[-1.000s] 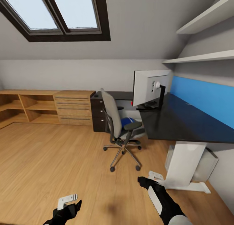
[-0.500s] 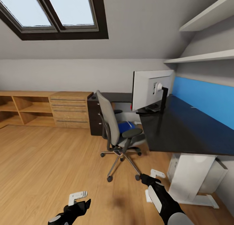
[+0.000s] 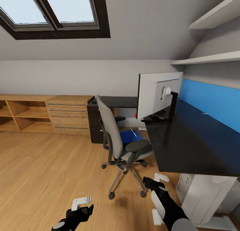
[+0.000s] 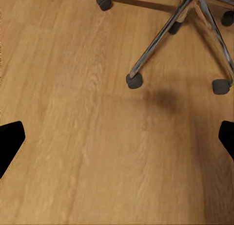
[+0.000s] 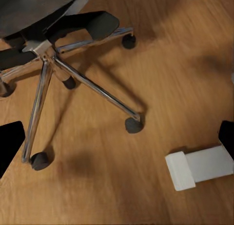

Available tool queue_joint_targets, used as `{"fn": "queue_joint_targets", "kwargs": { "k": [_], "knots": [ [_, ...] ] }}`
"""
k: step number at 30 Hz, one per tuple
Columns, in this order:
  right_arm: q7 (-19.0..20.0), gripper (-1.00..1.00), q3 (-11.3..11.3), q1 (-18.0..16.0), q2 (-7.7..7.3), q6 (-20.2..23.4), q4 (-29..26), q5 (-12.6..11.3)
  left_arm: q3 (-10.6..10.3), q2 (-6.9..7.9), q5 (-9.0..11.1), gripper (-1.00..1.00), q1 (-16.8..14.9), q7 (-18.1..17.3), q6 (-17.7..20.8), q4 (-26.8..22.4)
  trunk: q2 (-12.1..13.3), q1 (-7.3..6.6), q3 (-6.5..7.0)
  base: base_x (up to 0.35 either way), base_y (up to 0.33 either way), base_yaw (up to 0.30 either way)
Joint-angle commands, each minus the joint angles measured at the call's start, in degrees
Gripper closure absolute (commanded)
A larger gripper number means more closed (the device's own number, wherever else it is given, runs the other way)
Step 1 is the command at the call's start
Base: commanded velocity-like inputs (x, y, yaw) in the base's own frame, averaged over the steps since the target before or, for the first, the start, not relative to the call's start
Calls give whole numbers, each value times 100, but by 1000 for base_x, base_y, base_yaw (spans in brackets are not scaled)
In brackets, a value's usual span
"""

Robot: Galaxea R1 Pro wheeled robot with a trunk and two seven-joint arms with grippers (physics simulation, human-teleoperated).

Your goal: In the bedroom, organize the workspace by keeping the computer under the desk, ensuring the monitor is on the desk, placing the keyboard on the desk next to the monitor, placing the mouse on the desk next to the keyboard, moving the folder from the swivel chair onto the desk next to the mouse, stacking the notebook on top of the folder with the pen on top of the notebook, and positioning the swivel chair next to the desk.

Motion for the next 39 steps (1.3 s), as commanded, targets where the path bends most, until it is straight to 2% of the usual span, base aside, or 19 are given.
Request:
{"fn": "queue_joint_targets", "kwargs": {
  "k": [1,2,19,23,30,33,39],
  "knots": [
    [-33,-100,15,0,8,-70,-14,-23,54,-2,56,-100,-2,3,26,-19,-3,3,-6,285,0,0],
    [-55,-100,59,-1,17,-466,-12,-18,285,-12,110,-100,-2,-23,-328,-304,-3,3,-6,28,0,0],
    [-55,-100,74,7,19,-540,18,120,318,-37,108,-100,-2,16,-408,-390,-644,354,-294,3,0,0],
    [-64,-100,91,12,23,-561,-7,160,314,-37,106,-100,-2,181,-408,-385,-805,442,-365,0,0,0],
    [-237,-100,267,72,37,-1029,-74,481,304,-35,117,-100,-2,416,-415,-393,-1086,596,-491,0,0,0],
    [-524,-100,383,238,80,-1103,-427,531,308,-31,116,-100,-2,431,-416,-436,-1206,662,-545,0,0,0],
    [-1074,-100,997,834,99,-1117,-1484,627,309,-33,121,-100,-2,436,-400,-764,-1446,793,-653,0,0,0]
  ]
}}
